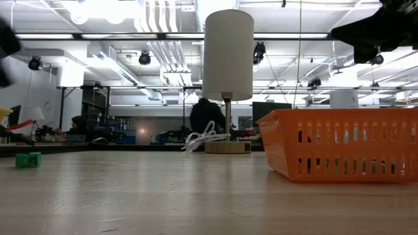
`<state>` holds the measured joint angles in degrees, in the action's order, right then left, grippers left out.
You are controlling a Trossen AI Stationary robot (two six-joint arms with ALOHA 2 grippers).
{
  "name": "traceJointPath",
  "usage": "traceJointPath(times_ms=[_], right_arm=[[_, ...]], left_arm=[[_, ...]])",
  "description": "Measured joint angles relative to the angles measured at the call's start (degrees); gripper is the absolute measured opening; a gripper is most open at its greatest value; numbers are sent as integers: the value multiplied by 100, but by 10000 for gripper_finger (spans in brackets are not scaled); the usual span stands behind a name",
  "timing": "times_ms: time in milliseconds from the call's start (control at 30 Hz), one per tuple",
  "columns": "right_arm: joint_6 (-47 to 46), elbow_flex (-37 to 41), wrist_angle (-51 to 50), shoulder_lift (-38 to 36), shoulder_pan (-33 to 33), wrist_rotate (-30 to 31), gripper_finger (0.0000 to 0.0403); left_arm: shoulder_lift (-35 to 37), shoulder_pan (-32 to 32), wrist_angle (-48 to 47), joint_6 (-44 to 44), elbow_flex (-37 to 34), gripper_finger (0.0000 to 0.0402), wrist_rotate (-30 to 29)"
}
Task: Pick and place Stapler, Stapler remover, tape
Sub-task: Put the green stapler into the yellow basket
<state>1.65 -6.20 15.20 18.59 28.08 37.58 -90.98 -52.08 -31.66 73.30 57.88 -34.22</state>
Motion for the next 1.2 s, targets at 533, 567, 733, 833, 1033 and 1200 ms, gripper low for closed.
traceJointPath(times_ms=[533, 567, 733, 833, 1033, 1200], right_arm=[[-2, 0, 0, -2, 4, 0, 8], [-8, 0, 0, -2, 4, 0, 8], [-8, 0, 0, -2, 4, 0, 8], [-2, 0, 0, -4, 4, 0, 8], [-9, 0, 0, -4, 4, 0, 8], [-8, 0, 0, -4, 2, 0, 8]], left_arm=[[461, 683, -3205, -548, -208, 80, 1387], [460, 798, -3176, -732, -277, 80, 1529], [408, 1172, -2738, -1766, -607, 97, 1637], [402, 1293, -2393, -2069, -782, 115, 1649], [402, 1417, -2062, -2221, -1187, 137, 1822], [402, 1422, -1810, -2088, -1380, 130, 1719]])
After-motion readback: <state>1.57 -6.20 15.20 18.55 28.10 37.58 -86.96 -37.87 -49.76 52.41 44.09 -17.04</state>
